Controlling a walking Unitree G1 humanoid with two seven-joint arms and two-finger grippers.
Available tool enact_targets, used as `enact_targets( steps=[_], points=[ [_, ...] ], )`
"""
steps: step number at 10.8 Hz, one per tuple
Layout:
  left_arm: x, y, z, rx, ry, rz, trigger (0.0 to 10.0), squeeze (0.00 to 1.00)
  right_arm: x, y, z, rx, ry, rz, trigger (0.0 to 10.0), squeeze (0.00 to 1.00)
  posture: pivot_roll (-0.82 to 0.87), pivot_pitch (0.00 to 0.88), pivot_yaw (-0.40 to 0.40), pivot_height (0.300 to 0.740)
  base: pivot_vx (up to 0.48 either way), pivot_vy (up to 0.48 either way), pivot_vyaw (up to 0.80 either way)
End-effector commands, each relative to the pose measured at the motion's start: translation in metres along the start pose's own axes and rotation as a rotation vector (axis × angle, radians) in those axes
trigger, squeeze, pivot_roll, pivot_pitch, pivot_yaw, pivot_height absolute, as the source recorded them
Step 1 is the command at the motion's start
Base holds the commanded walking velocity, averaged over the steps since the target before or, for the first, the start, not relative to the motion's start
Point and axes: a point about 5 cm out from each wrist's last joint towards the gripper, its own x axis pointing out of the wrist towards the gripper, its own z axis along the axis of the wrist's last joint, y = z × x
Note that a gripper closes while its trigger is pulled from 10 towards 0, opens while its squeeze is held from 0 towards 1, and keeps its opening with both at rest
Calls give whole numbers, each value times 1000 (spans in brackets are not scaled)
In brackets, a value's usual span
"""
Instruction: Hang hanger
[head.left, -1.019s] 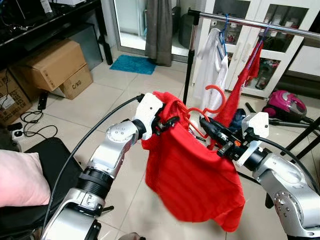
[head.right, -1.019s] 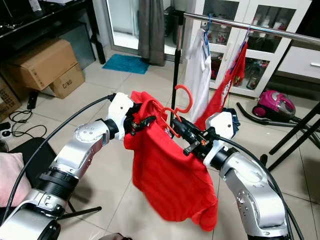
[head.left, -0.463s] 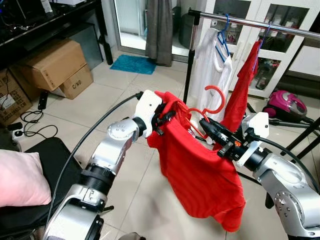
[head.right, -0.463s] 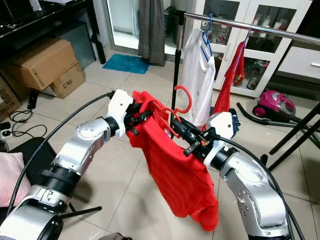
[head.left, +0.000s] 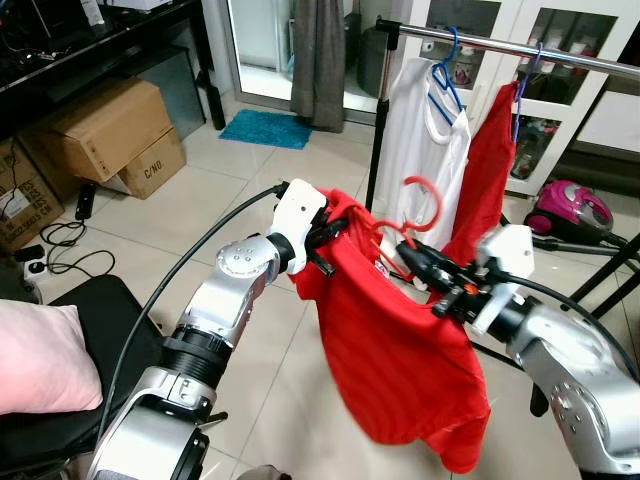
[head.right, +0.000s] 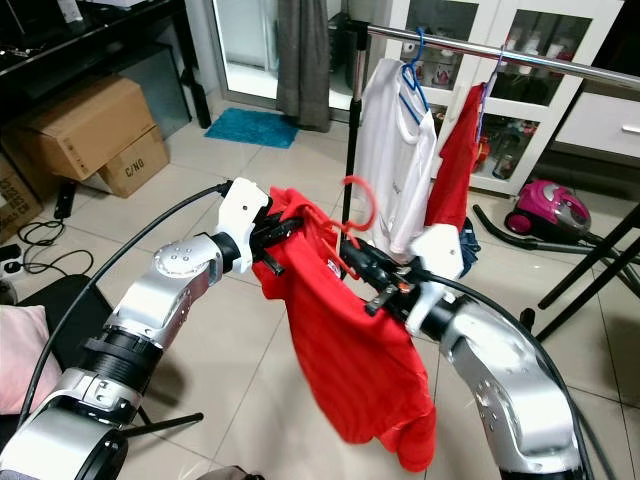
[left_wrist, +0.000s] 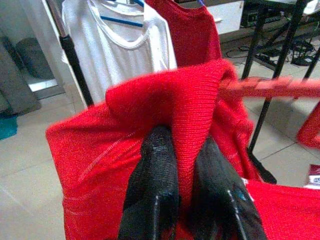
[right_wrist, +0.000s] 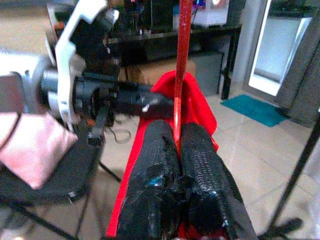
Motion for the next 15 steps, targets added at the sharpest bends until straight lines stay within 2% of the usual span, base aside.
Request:
enact_targets(
  steps=[1, 3, 5, 7, 9, 11, 13, 14, 15],
  points=[
    [2, 2, 18, 31, -45, -7, 0, 0, 3, 4, 9, -43, -10, 22, 0, 0, -65, 0, 44, 740, 0, 0, 0],
    [1, 3, 21, 50, -35, -9, 0, 0, 4, 3, 9, -83, 29, 19, 0, 0, -64, 0, 46, 740, 0, 0, 0],
    [-2, 6, 20, 89, 26, 6, 0, 0, 7, 0, 9, -137, 79, 0, 0, 0, -63, 0, 49, 740, 0, 0, 0],
    [-7, 2, 27, 117, 61, -65, 0, 0, 8, -2, 5, -194, 174, 0, 0, 0, -60, 0, 49, 740, 0, 0, 0],
    [-8, -4, 27, 132, 74, -107, 0, 0, 11, 0, 1, -201, 246, 33, 0, 0, -61, 0, 51, 740, 0, 0, 0],
    [-8, -12, 25, 117, 88, -167, 0, 0, 18, 1, 3, -211, 248, 33, 0, 0, -67, 0, 54, 740, 0, 0, 0],
    [-9, -11, 23, 125, 93, -135, 0, 0, 23, 3, 8, -210, 235, 45, 0, 0, -69, 0, 54, 740, 0, 0, 0],
    [-10, -9, 30, 139, 70, -124, 0, 0, 23, 5, 2, -233, 300, 76, 0, 0, -67, 0, 50, 740, 0, 0, 0],
    [-13, -3, 36, 161, 67, -114, 0, 0, 19, 8, -12, -299, 421, 132, 0, 0, -65, 0, 49, 740, 0, 0, 0]
  ],
)
